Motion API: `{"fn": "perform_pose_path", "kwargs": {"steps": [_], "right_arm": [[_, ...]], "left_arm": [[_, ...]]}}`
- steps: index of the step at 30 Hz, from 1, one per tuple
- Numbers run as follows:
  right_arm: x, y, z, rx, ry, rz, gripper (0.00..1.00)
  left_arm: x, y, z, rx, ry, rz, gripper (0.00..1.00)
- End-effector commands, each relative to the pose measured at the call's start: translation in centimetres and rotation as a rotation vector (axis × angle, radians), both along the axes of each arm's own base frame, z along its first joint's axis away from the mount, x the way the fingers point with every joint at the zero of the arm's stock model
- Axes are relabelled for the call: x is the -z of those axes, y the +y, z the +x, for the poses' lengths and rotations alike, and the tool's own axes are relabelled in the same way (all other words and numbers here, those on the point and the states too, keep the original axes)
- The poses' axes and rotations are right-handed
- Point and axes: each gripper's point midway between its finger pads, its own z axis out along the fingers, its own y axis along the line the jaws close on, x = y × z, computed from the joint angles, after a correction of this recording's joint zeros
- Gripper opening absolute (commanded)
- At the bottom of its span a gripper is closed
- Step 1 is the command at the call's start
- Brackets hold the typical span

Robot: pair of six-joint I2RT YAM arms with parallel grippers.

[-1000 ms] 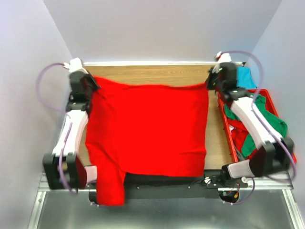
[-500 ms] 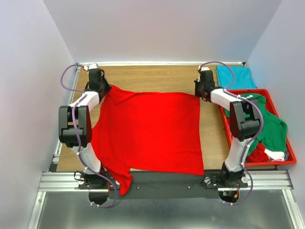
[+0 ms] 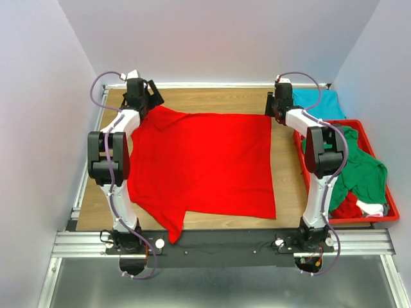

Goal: Fold and stack the t-shirts
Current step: Flatten the tshirt out

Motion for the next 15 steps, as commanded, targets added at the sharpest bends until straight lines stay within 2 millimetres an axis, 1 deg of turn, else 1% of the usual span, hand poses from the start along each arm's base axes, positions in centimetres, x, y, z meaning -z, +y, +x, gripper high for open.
{"fn": "perform_pose_path", "kwargs": {"steps": [1,2,3,4,5,6,7,8,9,10,11,12,13,14,15], "right_arm": [[-5.0,1.6,0.4,-0.039,-0.079,0.099,0.57],[-4.6,1.9,-0.6,-0.037,-0.05,0.128,0.58],[-6.1,2.2,-1.2,-0.051,-0.065,0.153,0.58],[-6.2,2.6,-1.9,-0.06,-0.051,0.174,0.58],[-6.2,3.4,-2.9,-0.096,-0.031,0.215,0.57],[-4.7,3.8,-4.5,-0.102,0.027,0.237,0.56],[-4.2,4.1,-5.6,-0.099,0.054,0.273,0.55],[-5.1,5.0,-6.6,-0.13,0.056,0.319,0.52],[-4.8,5.3,-7.5,-0.141,0.073,0.341,0.49],[-3.2,5.6,-9.2,-0.133,0.125,0.37,0.46],[-3.5,6.0,-9.9,-0.147,0.13,0.399,0.41],[-3.0,6.3,-10.7,-0.151,0.152,0.419,0.39],[-1.9,6.3,-11.8,-0.153,0.186,0.43,0.38],[-1.6,6.5,-12.4,-0.158,0.2,0.442,0.38],[-1.0,6.6,-12.8,-0.156,0.216,0.445,0.37]], "left_arm": [[-6.4,0.5,0.0,-0.018,-0.114,0.046,0.98],[-6.6,0.7,-0.8,-0.023,-0.114,0.05,0.98],[-9.1,1.0,-1.7,-0.041,-0.156,0.059,0.98],[-9.6,1.3,-2.4,-0.053,-0.164,0.067,0.98],[-10.0,1.6,-3.2,-0.069,-0.168,0.072,0.99],[-8.0,1.9,-4.9,-0.082,-0.1,0.079,0.92],[-8.9,2.2,-6.0,-0.097,-0.113,0.08,0.86],[-8.3,2.2,-6.9,-0.102,-0.099,0.077,0.83],[-6.0,2.2,-8.4,-0.104,-0.046,0.077,0.74],[-5.8,2.2,-9.3,-0.103,-0.035,0.072,0.71],[-4.9,2.2,-10.0,-0.104,-0.016,0.067,0.63],[-2.8,2.1,-11.3,-0.102,0.032,0.065,0.59],[-2.0,2.1,-11.8,-0.1,0.051,0.063,0.55],[-1.1,2.0,-12.3,-0.098,0.072,0.057,0.52],[0.6,2.0,-12.9,-0.098,0.11,0.055,0.51]]}}
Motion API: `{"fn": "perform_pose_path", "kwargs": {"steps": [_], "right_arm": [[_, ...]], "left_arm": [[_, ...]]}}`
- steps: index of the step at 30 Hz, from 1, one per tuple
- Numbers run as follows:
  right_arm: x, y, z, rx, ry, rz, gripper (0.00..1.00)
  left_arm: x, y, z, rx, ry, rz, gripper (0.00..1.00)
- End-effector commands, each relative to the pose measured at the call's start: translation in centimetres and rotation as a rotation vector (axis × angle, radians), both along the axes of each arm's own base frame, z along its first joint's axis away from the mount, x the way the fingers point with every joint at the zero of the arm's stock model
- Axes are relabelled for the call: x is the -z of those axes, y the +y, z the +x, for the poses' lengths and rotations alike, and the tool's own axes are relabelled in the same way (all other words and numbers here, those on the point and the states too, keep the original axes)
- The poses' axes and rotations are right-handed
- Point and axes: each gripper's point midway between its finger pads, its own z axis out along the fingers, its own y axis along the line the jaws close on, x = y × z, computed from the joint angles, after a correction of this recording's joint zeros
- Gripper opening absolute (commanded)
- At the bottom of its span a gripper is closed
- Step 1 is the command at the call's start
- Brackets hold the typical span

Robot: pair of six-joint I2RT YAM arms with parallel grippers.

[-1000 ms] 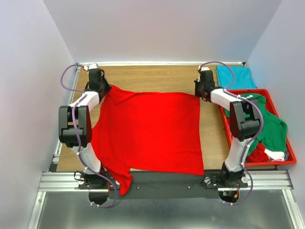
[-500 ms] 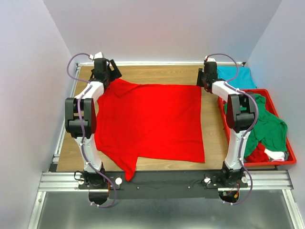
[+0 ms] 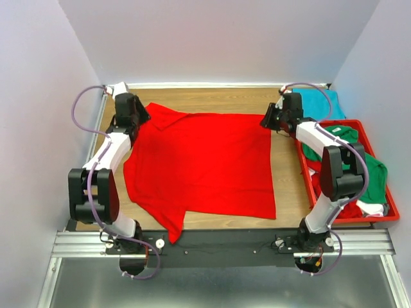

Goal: Fold and stack the t-shirts
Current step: Flatten the tshirt out

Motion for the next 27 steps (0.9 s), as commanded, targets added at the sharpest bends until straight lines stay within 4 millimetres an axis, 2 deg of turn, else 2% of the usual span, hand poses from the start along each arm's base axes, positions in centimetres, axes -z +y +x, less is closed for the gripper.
{"fn": "perform_pose_path", "kwargs": {"steps": [1,3,4,6,7,9,14,15,16,20,26,27], "right_arm": [[3.9,1.6,-4.0,-0.044,0.166,0.094,0.36],[5.6,1.4,-4.8,-0.036,0.21,0.093,0.33],[6.1,1.4,-5.1,-0.035,0.224,0.092,0.33],[7.5,1.5,-5.5,-0.039,0.257,0.088,0.28],[7.7,1.4,-5.5,-0.037,0.263,0.087,0.27],[8.4,1.3,-5.8,-0.038,0.277,0.079,0.23],[9.0,0.9,-5.8,-0.027,0.283,0.055,0.21],[9.2,0.9,-5.8,-0.025,0.287,0.052,0.21],[9.4,0.7,-5.8,-0.02,0.289,0.046,0.21],[9.9,0.1,-5.8,0.003,0.296,0.024,0.2],[11.3,-0.8,-6.2,0.035,0.329,0.005,0.2],[11.4,-0.9,-6.3,0.042,0.333,0.005,0.2]], "left_arm": [[8.0,0.7,-3.1,-0.034,0.213,0.003,0.49],[9.6,1.4,-2.9,-0.055,0.25,0.01,0.45],[10.0,1.3,-2.6,-0.05,0.26,0.009,0.43],[10.1,2.6,-1.6,-0.067,0.264,0.007,0.38],[10.9,2.8,-1.4,-0.063,0.285,0.002,0.37],[10.6,3.4,-0.5,-0.067,0.276,0.011,0.36],[11.5,4.4,0.7,-0.075,0.308,0.053,0.34],[11.9,4.6,0.8,-0.077,0.316,0.054,0.34],[13.2,4.9,0.7,-0.078,0.351,0.052,0.29],[15.3,5.1,0.6,-0.07,0.409,0.048,0.29],[17.1,5.8,0.2,-0.084,0.465,0.063,0.25],[17.2,6.1,0.2,-0.09,0.474,0.067,0.19]]}}
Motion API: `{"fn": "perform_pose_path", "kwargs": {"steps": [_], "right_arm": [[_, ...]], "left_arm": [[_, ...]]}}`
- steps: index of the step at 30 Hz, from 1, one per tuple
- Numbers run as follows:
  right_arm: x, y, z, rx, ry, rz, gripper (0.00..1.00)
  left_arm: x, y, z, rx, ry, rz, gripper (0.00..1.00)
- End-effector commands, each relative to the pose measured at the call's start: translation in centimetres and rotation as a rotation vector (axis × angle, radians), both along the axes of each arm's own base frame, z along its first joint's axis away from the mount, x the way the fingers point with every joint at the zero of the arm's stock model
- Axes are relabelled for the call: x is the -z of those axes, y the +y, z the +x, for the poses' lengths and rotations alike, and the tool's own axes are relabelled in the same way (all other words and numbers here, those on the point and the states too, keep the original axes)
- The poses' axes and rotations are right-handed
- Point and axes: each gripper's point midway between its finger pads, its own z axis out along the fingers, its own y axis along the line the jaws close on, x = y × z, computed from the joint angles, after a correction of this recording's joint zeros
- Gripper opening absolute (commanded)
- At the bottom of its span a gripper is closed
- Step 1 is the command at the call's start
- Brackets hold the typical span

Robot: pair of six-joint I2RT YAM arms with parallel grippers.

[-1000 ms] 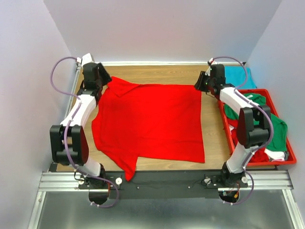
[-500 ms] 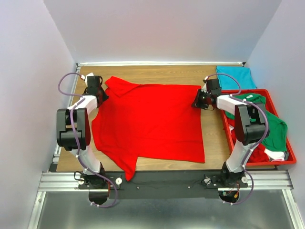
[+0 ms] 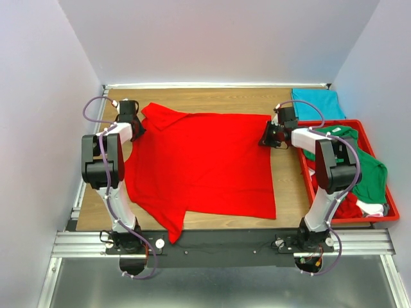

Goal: Fold and stack the t-shirts
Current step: Flatten the tshirt out

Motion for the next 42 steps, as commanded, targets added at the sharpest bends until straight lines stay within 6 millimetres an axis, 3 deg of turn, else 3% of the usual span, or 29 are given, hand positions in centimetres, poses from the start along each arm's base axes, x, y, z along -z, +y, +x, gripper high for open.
{"fn": "perform_pose_path", "kwargs": {"steps": [1,8,13,14,17,18,21,25,29,31,33,34,35,36,37,38,42], "right_arm": [[2.6,-1.6,-1.2,0.051,0.071,-0.05,0.2],[2.6,-4.4,-1.7,0.161,0.094,-0.068,0.19],[2.0,-4.8,-1.7,0.155,0.081,-0.083,0.19],[1.6,-4.6,-1.4,0.14,0.068,-0.079,0.2],[-0.3,-3.6,-0.9,0.074,0.021,-0.047,0.21],[-1.7,-3.1,-0.3,0.055,-0.013,-0.026,0.22],[-4.5,-2.3,0.8,0.013,-0.082,0.002,0.26],[-7.1,-1.2,2.1,-0.023,-0.146,0.03,0.31],[-8.3,-0.3,3.3,-0.045,-0.181,0.033,0.33],[-8.4,-0.1,3.8,-0.05,-0.186,0.034,0.33],[-8.3,-0.1,4.2,-0.048,-0.184,0.036,0.33],[-8.3,0.0,4.3,-0.048,-0.184,0.038,0.33],[-8.0,0.1,4.4,-0.049,-0.179,0.04,0.33],[-8.0,0.1,4.5,-0.05,-0.18,0.039,0.33],[-7.8,0.2,4.5,-0.054,-0.175,0.036,0.33],[-7.8,0.1,4.6,-0.053,-0.176,0.035,0.33],[-6.7,0.0,4.7,-0.054,-0.158,0.018,0.33]], "left_arm": [[1.4,1.5,-0.8,-0.019,0.073,0.04,0.18],[1.5,2.9,-2.7,-0.065,0.128,0.085,0.17],[1.1,3.3,-3.2,-0.076,0.135,0.089,0.17],[0.3,3.4,-3.0,-0.076,0.115,0.089,0.17],[-2.4,3.0,-2.0,-0.067,0.044,0.075,0.35],[-3.5,2.9,-1.5,-0.064,0.007,0.067,0.45],[-7.6,1.8,-0.3,-0.036,-0.116,0.014,0.62],[-10.5,-1.7,1.3,0.065,-0.233,-0.14,0.69],[-10.5,-3.4,3.0,0.098,-0.264,-0.244,0.69],[-11.0,-3.3,4.3,0.101,-0.284,-0.246,0.7],[-9.6,-2.5,5.3,0.08,-0.257,-0.224,0.75],[-10.3,-2.1,6.4,0.074,-0.272,-0.21,0.76],[-8.7,-1.6,6.9,0.062,-0.241,-0.205,0.78],[-9.4,-1.4,7.9,0.062,-0.254,-0.203,0.79],[-7.6,-1.1,8.3,0.056,-0.223,-0.202,0.79],[-7.3,-0.8,8.7,0.053,-0.218,-0.196,0.79],[-6.1,-0.2,10.7,0.054,-0.192,-0.163,0.69]]}}
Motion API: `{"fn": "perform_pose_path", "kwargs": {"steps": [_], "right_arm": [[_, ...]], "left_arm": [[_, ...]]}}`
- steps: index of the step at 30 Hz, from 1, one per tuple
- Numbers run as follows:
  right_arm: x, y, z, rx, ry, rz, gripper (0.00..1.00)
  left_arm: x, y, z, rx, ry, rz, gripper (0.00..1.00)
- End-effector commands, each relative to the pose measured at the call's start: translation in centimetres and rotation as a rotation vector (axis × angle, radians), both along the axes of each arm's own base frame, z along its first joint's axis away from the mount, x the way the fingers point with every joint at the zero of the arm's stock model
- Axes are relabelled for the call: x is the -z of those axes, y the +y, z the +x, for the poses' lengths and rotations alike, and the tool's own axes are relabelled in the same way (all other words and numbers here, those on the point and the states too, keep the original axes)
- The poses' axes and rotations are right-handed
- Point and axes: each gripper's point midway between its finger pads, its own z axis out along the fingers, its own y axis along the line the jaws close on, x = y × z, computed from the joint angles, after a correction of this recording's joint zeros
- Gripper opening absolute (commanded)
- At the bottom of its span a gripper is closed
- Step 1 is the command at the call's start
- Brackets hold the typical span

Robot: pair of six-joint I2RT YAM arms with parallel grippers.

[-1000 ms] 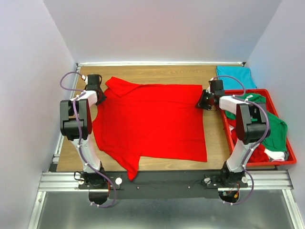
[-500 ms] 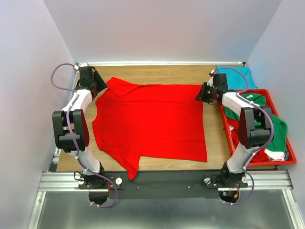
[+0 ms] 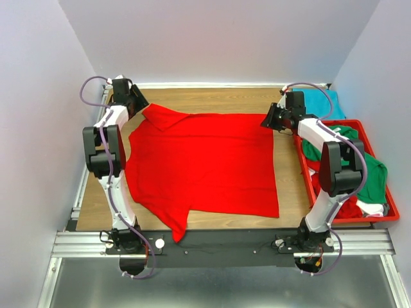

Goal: Fold and stack the t-shirts
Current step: Flatten the tshirt out, then fold the tshirt

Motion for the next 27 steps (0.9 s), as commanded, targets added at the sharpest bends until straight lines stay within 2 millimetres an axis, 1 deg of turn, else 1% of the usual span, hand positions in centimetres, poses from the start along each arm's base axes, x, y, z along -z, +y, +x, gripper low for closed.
{"fn": "perform_pose_path", "kwargs": {"steps": [1,2,3,5,6,9,11,12,15,16,17,18,20,25,27], "right_arm": [[1.2,0.5,0.1,-0.031,0.024,-0.015,0.33],[1.4,0.4,0.1,-0.03,0.027,-0.016,0.33],[1.6,0.4,0.1,-0.029,0.029,-0.02,0.33],[2.1,0.2,0.0,-0.024,0.041,-0.024,0.33],[2.1,0.3,0.0,-0.027,0.042,-0.023,0.33],[2.3,0.4,0.0,-0.031,0.045,-0.023,0.33],[2.4,0.3,0.0,-0.028,0.047,-0.027,0.33],[2.4,0.3,0.0,-0.028,0.046,-0.027,0.33],[2.7,0.3,0.0,-0.029,0.054,-0.024,0.33],[2.7,0.4,0.0,-0.031,0.053,-0.022,0.33],[2.7,0.4,-0.1,-0.03,0.056,-0.021,0.33],[2.8,0.4,0.0,-0.028,0.058,-0.019,0.33],[2.9,0.4,-0.1,-0.028,0.06,-0.022,0.33],[3.0,0.3,-0.2,-0.028,0.06,-0.026,0.33],[3.1,0.2,-0.2,-0.028,0.063,-0.028,0.33]], "left_arm": [[1.4,1.1,1.0,-0.003,0.051,0.032,0.67],[2.4,1.3,1.1,-0.009,0.072,0.045,0.65],[2.6,1.6,1.1,-0.017,0.08,0.055,0.59],[3.3,2.1,1.1,-0.032,0.101,0.077,0.55],[3.5,2.3,1.1,-0.034,0.108,0.086,0.54],[4.2,3.8,1.0,-0.076,0.14,0.16,0.54],[4.6,4.0,1.1,-0.068,0.154,0.193,0.54],[4.4,4.1,1.3,-0.069,0.156,0.207,0.54],[5.2,3.9,1.5,-0.047,0.178,0.258,0.54],[5.1,3.7,1.7,-0.043,0.179,0.268,0.54],[5.6,3.7,1.7,-0.041,0.189,0.279,0.54],[5.2,3.4,2.1,-0.032,0.183,0.291,0.54],[5.9,3.3,2.1,-0.03,0.201,0.305,0.54],[6.2,2.0,2.5,0.003,0.223,0.352,0.53],[6.2,2.0,2.5,0.003,0.226,0.365,0.53]]}}
